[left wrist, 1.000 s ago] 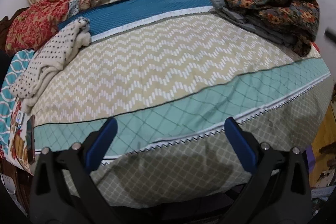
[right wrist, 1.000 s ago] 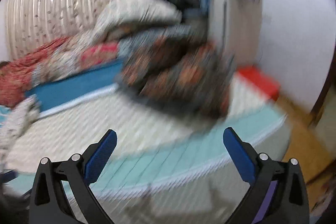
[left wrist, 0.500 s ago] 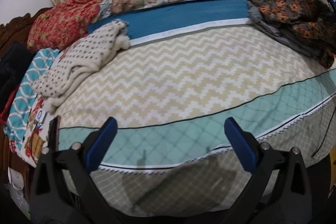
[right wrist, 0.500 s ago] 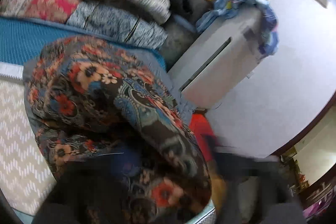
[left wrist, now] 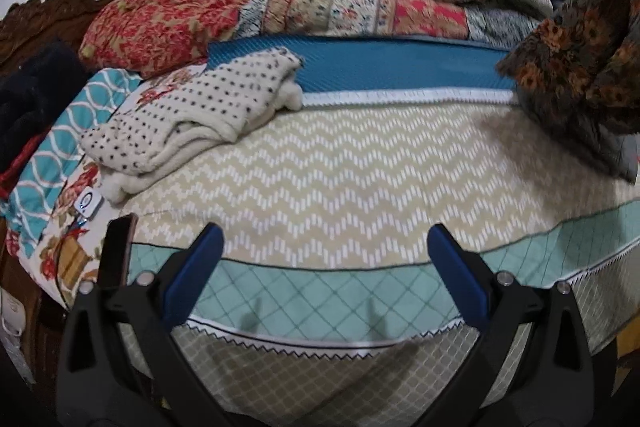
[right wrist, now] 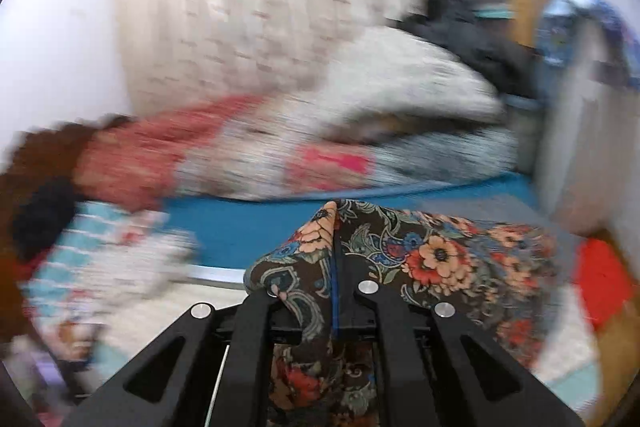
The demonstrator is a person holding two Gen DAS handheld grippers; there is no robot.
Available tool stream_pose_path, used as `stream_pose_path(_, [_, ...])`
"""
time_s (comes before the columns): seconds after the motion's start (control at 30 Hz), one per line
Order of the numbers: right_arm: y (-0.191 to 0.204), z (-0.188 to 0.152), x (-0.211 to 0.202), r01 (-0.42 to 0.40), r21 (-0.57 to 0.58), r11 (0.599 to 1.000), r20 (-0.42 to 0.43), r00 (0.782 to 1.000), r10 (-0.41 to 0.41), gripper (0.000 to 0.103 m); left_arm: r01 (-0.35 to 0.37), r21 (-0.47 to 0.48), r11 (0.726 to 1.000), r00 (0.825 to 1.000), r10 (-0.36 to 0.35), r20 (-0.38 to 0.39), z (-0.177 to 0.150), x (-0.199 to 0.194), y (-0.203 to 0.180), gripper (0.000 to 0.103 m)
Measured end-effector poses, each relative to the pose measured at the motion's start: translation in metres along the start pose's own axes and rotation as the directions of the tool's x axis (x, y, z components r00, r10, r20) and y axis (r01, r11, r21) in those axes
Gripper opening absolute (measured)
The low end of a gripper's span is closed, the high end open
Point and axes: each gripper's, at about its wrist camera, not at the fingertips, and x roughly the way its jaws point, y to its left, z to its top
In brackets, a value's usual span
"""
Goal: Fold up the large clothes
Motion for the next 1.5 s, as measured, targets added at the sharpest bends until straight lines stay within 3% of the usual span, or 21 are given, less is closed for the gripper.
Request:
stream_pose_path(0.03, [0.013, 0.006, -0.007, -0.104, 0.019, 0.994, 0.013, 0.994, 0.104, 0.072, 0.008, -0.016, 1.0, 1.0, -0.008, 0.007, 0.002, -0.001, 0.004, 0.098])
stream_pose_path(0.13, [0.028, 0.022, -0.001, -0.203, 0.074, 0.976, 0.007, 0.979, 0.203, 0.072, 0.016, -0.053, 0.998, 1.0, -0.016, 0.001, 0.006, -0.001, 0.013, 0.098])
stream_pose_path(0.2, [0.025, 0.022, 0.039, -0.136, 0.113, 0.984, -0.137, 0.979, 0.151, 0.069, 0.015, -0.072, 0.997, 1.0, -0.016, -0.015, 0.006, 0.001, 0.016, 0.098])
stream_pose_path(0.27, [0.016, 0.01, 0.092, -0.047, 0.117, 0.992, -0.335, 0.939, 0.084, 0.067, 0.023, -0.092, 0.996, 0.999, -0.026, -0.034, 0.006, 0.004, 0.019, 0.098])
stream_pose_path(0.3, [0.01, -0.005, 0.12, 0.006, 0.116, 0.993, -0.431, 0.901, 0.045, 0.067, 0.024, -0.097, 0.995, 0.999, -0.028, -0.037, 0.005, 0.005, 0.019, 0.098])
stream_pose_path(0.37, [-0.001, -0.04, 0.153, 0.094, 0.084, 0.992, -0.503, 0.864, -0.039, 0.067, 0.022, -0.095, 0.995, 0.998, -0.027, -0.051, 0.003, 0.008, 0.018, 0.098])
stream_pose_path(0.43, [-0.007, -0.074, 0.161, 0.137, 0.038, 0.99, -0.52, 0.849, -0.098, 0.066, 0.017, -0.082, 0.997, 0.997, -0.023, -0.069, 0.0, 0.015, 0.016, 0.098])
stream_pose_path(0.5, [-0.016, -0.096, 0.163, 0.126, 0.059, 0.99, -0.545, 0.835, -0.074, 0.066, -0.005, -0.051, 0.999, 0.995, 0.0, -0.095, -0.005, 0.029, 0.01, 0.098])
stream_pose_path(0.6, [-0.027, -0.114, 0.135, 0.079, 0.145, 0.986, -0.47, 0.883, -0.002, 0.066, -0.006, -0.018, 1.0, 0.992, 0.004, -0.128, -0.009, 0.045, 0.002, 0.098])
stream_pose_path(0.7, [-0.028, -0.136, 0.091, 0.015, 0.126, 0.992, -0.387, 0.921, 0.036, 0.06, 0.036, -0.032, 0.999, 0.984, -0.041, -0.171, -0.011, 0.063, -0.004, 0.098])
stream_pose_path(0.77, [-0.03, -0.164, 0.071, -0.057, 0.174, 0.983, -0.4, 0.908, 0.123, 0.048, 0.105, -0.068, 0.992, 0.969, -0.118, -0.219, -0.012, 0.078, -0.007, 0.098])
stream_pose_path(0.83, [-0.029, -0.194, 0.063, -0.151, 0.265, 0.952, -0.419, 0.872, 0.255, 0.038, 0.165, -0.103, 0.981, 0.944, -0.188, -0.271, -0.013, 0.094, -0.01, 0.097])
stream_pose_path(0.9, [-0.021, -0.216, 0.067, -0.192, 0.326, 0.925, -0.438, 0.837, 0.328, 0.034, 0.21, -0.136, 0.968, 0.919, -0.243, -0.311, -0.014, 0.104, -0.012, 0.07])
stream_pose_path(0.93, [-0.016, -0.225, 0.074, -0.206, 0.344, 0.916, -0.442, 0.825, 0.351, 0.034, 0.226, -0.148, 0.963, 0.907, -0.264, -0.33, -0.014, 0.108, -0.013, 0.043])
stream_pose_path(0.97, [-0.013, -0.231, 0.081, -0.209, 0.356, 0.911, -0.444, 0.82, 0.362, 0.033, 0.231, -0.154, 0.961, 0.901, -0.271, -0.339, -0.012, 0.109, -0.012, 0.024])
stream_pose_path(1.07, [-0.001, -0.249, 0.122, -0.214, 0.441, 0.872, -0.472, 0.771, 0.428, 0.031, 0.263, -0.198, 0.944, 0.894, -0.315, -0.318, -0.003, 0.101, -0.002, 0.009])
stream_pose_path(1.1, [0.002, -0.255, 0.143, -0.189, 0.476, 0.859, -0.5, 0.745, 0.442, 0.04, 0.272, -0.206, 0.94, 0.896, -0.325, -0.302, 0.002, 0.095, 0.003, 0.008])
stream_pose_path(1.17, [0.007, -0.244, 0.149, -0.223, 0.511, 0.831, -0.461, 0.744, 0.483, 0.065, 0.318, -0.228, 0.92, 0.898, -0.369, -0.24, 0.017, 0.07, 0.021, 0.007])
stream_pose_path(1.33, [0.027, -0.132, 0.1, -0.41, 0.382, 0.828, -0.229, 0.826, 0.515, 0.069, 0.477, -0.251, 0.842, 0.872, -0.489, 0.016, 0.086, -0.027, 0.077, 0.005])
stream_pose_path(1.4, [0.027, -0.084, 0.068, -0.475, 0.342, 0.811, -0.111, 0.836, 0.537, 0.069, 0.488, -0.216, 0.846, 0.873, -0.468, 0.138, 0.117, -0.07, 0.096, 0.005])
stream_pose_path(1.5, [0.024, -0.032, 0.024, -0.538, 0.268, 0.799, 0.031, 0.834, 0.551, 0.069, 0.511, -0.188, 0.839, 0.849, -0.459, 0.26, 0.155, -0.114, 0.121, 0.005])
